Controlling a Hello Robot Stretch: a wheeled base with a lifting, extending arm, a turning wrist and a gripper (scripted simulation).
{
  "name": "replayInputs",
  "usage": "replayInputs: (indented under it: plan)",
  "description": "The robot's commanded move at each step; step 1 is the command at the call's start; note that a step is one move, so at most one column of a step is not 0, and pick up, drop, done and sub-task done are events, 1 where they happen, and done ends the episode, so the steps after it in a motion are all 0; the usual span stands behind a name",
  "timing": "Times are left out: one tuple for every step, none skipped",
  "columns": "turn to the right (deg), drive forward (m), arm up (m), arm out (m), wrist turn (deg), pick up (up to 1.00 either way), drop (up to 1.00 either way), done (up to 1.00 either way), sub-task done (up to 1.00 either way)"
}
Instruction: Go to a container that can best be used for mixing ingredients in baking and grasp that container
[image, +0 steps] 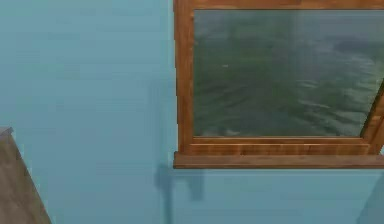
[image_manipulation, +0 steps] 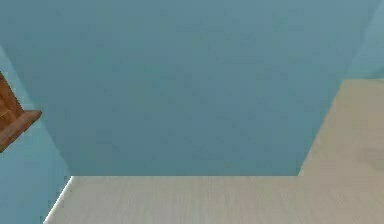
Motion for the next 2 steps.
replayInputs:
  plan:
    - [-45.0,0.0,0.0,0.0,0.0,0.0,0.0,0.0,0.0]
    - [-45.0,0.0,0.0,0.0,0.0,0.0,0.0,0.0,0.0]
